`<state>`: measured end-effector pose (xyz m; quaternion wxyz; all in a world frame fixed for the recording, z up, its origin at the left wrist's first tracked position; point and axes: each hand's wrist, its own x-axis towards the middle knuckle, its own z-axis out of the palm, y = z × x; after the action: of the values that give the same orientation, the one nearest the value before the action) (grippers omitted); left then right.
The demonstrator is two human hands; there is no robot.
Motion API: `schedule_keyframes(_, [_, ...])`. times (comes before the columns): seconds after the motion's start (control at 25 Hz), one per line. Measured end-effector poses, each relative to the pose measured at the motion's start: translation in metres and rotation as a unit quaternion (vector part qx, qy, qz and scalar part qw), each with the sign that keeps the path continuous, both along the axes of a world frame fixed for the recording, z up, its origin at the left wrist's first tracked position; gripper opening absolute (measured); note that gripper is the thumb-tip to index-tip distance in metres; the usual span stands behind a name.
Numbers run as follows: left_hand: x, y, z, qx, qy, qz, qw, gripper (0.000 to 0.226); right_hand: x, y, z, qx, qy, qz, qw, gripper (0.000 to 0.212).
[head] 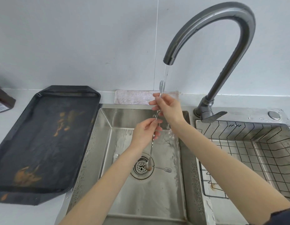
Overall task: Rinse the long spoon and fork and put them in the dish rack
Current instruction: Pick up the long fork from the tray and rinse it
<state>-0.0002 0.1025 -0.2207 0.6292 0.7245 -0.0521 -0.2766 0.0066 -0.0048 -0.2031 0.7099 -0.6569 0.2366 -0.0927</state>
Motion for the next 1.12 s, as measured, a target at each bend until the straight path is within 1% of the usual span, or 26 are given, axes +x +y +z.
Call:
schedule_keyframes(0.04, [0.001,-0.001,0.004,-0.003,0.001,0.003,1.000,0.025,-0.001,0.000,-0.003,0.001,0.008,0.012,1.000,0.015])
schedule_keyframes(0.08, [0.002,-0.001,0.007,-0.005,0.000,0.001,1.000,0.023,-0.001,-0.001,-0.004,0.001,0.014,0.015,1.000,0.023])
schedule_keyframes(0.16, [0.004,0.000,0.014,-0.006,-0.001,-0.011,1.000,0.017,-0.002,-0.005,-0.005,-0.023,0.025,0.008,0.999,0.046])
schedule_keyframes(0.2, [0.006,0.001,0.016,-0.008,0.001,-0.019,1.000,0.014,-0.002,-0.008,-0.007,-0.053,0.032,0.002,0.998,0.053])
schedule_keyframes(0.24, [0.007,0.002,0.018,-0.009,0.006,-0.028,1.000,0.013,-0.003,-0.011,-0.008,-0.092,0.033,-0.001,0.995,0.049])
schedule_keyframes(0.32, [0.010,0.005,0.020,-0.004,0.020,-0.042,0.999,0.015,-0.006,-0.015,-0.013,-0.171,0.026,0.013,0.985,0.018])
schedule_keyframes(0.36, [0.012,0.006,0.020,-0.006,0.028,-0.046,0.999,0.019,-0.008,-0.016,-0.016,-0.201,0.025,0.026,0.979,0.012])
schedule_keyframes(0.44, [0.015,0.009,0.022,-0.019,0.047,-0.055,0.997,0.023,-0.013,-0.019,-0.023,-0.245,0.037,0.054,0.967,0.020])
schedule_keyframes(0.56, [0.021,0.013,0.026,-0.064,0.085,-0.074,0.992,0.013,-0.021,-0.025,-0.029,-0.276,0.066,0.102,0.953,0.030])
schedule_keyframes(0.64, [0.025,0.012,0.028,-0.077,0.105,-0.070,0.989,0.022,-0.029,-0.026,-0.034,-0.294,0.075,0.134,0.943,0.033])
schedule_keyframes(0.68, [0.027,0.010,0.029,-0.073,0.107,-0.069,0.989,0.026,-0.032,-0.024,-0.037,-0.308,0.075,0.152,0.936,0.032])
schedule_keyframes(0.76, [0.030,0.006,0.030,-0.064,0.107,-0.080,0.989,0.027,-0.039,-0.019,-0.044,-0.327,0.074,0.190,0.923,0.021])
schedule_keyframes(0.8, [0.030,0.004,0.031,-0.063,0.106,-0.085,0.989,0.026,-0.042,-0.016,-0.048,-0.330,0.076,0.203,0.919,0.020])
schedule_keyframes(0.84, [0.031,0.002,0.032,-0.061,0.104,-0.086,0.989,0.024,-0.045,-0.014,-0.052,-0.332,0.079,0.213,0.916,0.024])
schedule_keyframes(0.96, [0.031,-0.003,0.031,-0.024,0.080,-0.096,0.992,0.015,-0.055,-0.007,-0.068,-0.339,0.094,0.220,0.910,0.019])
schedule_keyframes(1.12, [0.035,-0.010,0.029,0.041,0.019,-0.089,0.995,0.022,-0.066,-0.005,-0.078,-0.351,0.108,0.221,0.904,0.021])
